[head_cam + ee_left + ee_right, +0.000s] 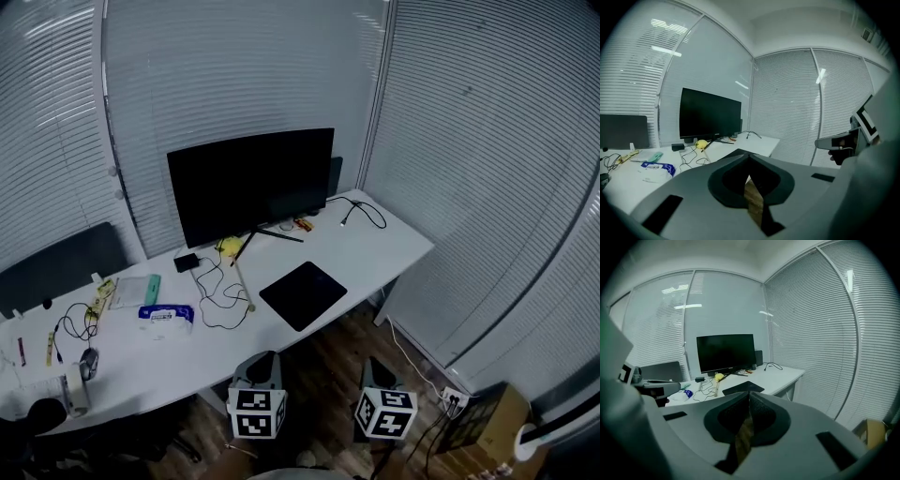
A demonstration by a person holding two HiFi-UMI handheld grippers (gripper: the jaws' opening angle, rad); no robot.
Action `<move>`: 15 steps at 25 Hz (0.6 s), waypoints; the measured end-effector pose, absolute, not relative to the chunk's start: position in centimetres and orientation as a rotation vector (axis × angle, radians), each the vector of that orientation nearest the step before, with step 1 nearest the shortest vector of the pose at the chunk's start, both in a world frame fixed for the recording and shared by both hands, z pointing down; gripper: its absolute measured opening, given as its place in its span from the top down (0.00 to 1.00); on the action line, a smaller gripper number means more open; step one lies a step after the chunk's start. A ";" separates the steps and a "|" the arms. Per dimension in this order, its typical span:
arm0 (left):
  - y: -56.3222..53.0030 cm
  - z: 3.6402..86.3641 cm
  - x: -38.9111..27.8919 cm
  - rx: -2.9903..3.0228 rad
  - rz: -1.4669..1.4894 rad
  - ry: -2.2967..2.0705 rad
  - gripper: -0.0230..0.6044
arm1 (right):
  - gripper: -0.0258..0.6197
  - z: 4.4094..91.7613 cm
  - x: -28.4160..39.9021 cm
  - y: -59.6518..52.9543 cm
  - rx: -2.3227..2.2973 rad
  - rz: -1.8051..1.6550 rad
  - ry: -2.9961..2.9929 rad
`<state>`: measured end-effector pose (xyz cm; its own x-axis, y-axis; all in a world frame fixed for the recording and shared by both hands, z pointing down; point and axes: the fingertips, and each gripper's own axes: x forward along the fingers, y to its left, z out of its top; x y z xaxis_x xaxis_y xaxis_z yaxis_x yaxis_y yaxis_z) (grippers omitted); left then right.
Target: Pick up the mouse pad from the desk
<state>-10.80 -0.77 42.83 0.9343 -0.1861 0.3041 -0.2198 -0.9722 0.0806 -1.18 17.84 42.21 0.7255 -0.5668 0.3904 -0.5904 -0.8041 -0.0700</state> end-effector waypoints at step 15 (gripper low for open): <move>1.0 44.0 -2.2 2.961 0.501 -0.391 0.94 | 0.91 43.5 8.5 19.1 2.832 0.669 -1.049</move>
